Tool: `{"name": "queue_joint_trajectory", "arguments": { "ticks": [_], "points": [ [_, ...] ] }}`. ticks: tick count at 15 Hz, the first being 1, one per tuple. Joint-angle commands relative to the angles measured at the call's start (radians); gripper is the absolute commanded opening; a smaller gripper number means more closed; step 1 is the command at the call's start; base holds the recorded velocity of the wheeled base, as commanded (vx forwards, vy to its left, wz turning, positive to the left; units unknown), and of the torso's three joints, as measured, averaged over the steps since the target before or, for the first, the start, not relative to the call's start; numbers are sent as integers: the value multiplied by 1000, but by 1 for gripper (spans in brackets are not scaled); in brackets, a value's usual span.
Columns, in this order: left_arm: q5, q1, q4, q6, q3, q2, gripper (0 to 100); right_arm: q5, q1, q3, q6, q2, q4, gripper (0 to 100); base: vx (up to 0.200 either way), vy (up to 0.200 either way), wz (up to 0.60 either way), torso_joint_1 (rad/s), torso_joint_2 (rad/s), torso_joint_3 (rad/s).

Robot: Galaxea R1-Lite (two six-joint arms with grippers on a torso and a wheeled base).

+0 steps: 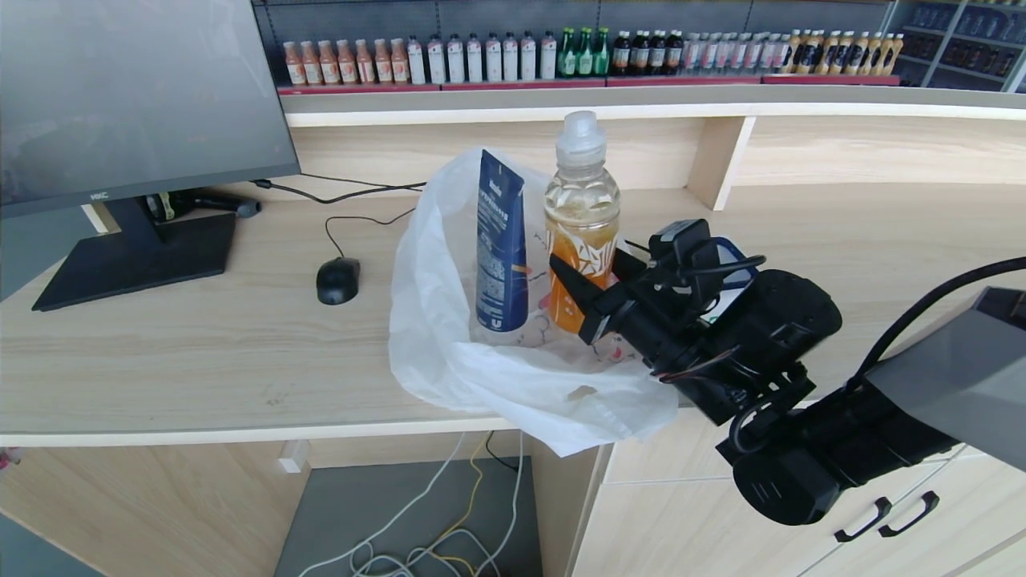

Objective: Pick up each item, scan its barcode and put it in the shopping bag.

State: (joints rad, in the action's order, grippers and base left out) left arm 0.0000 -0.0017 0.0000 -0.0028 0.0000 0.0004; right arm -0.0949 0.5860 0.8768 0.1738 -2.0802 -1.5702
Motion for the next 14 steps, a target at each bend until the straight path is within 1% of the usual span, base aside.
{"name": "queue_joint_trajectory", "arguments": {
  "ticks": [1,8,9,14],
  "points": [
    [0,0,0,0,0,0,100,0,2,-10,0,-1,-1,0,0,0,0,0,0,0],
    [0,2,0,0,0,0,100,0,5,-21,0,6,-1,0,0,0,0,0,0,0],
    [0,2,0,0,0,0,100,0,5,-16,-2,6,-1,100,0,0,0,0,0,0],
    [0,2,0,0,0,0,100,0,5,-21,-5,25,-1,100,0,0,0,0,0,0]
  ]
}}
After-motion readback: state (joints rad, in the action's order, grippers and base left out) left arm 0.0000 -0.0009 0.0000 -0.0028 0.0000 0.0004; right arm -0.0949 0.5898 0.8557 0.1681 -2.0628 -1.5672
